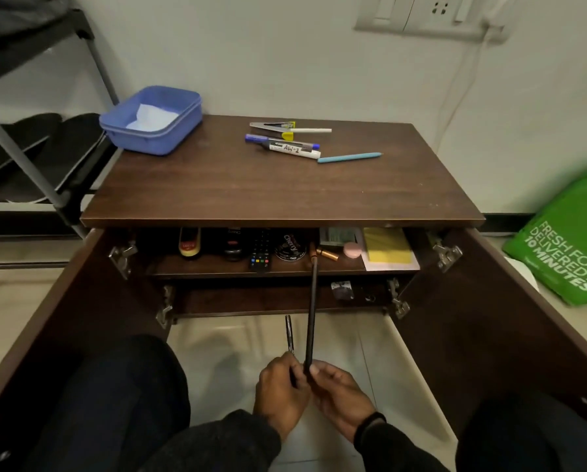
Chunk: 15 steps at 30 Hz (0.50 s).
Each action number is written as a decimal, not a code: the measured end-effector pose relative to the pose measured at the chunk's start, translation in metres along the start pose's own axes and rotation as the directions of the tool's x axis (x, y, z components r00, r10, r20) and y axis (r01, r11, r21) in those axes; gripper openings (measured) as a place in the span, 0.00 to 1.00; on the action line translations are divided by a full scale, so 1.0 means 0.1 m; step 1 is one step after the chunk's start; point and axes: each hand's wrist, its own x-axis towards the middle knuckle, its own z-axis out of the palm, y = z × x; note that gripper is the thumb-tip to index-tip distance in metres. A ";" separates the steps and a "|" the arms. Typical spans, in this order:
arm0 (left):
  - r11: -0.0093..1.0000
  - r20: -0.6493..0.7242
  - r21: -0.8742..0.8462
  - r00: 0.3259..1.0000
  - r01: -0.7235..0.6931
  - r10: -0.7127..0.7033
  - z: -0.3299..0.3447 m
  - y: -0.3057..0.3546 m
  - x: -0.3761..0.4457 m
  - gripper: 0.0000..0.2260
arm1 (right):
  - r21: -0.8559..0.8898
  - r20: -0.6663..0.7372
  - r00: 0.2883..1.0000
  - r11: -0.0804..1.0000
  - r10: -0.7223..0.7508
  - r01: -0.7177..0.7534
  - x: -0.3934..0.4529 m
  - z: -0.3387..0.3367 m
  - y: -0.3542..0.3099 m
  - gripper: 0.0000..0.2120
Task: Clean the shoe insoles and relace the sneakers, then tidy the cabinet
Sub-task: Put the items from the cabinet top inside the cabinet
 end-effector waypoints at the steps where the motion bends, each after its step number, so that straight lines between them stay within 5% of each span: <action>1: 0.999 0.019 0.007 0.999 0.034 -0.035 0.02 -0.04 0.00 0.07 | 0.006 -0.025 1.000 1.000 0.015 -0.015 0.03 -0.03 0.06 0.14; 9: 0.979 -0.022 0.015 0.979 0.201 -0.201 0.20 -0.39 0.04 0.08 | 0.014 -0.181 0.972 0.989 0.147 -0.147 0.17 -0.25 0.59 0.13; 15: 0.998 -0.113 -0.050 0.992 0.047 -0.052 0.27 -0.32 0.82 0.11 | -0.218 -0.442 0.891 0.976 -0.104 0.005 0.58 -0.25 0.12 0.06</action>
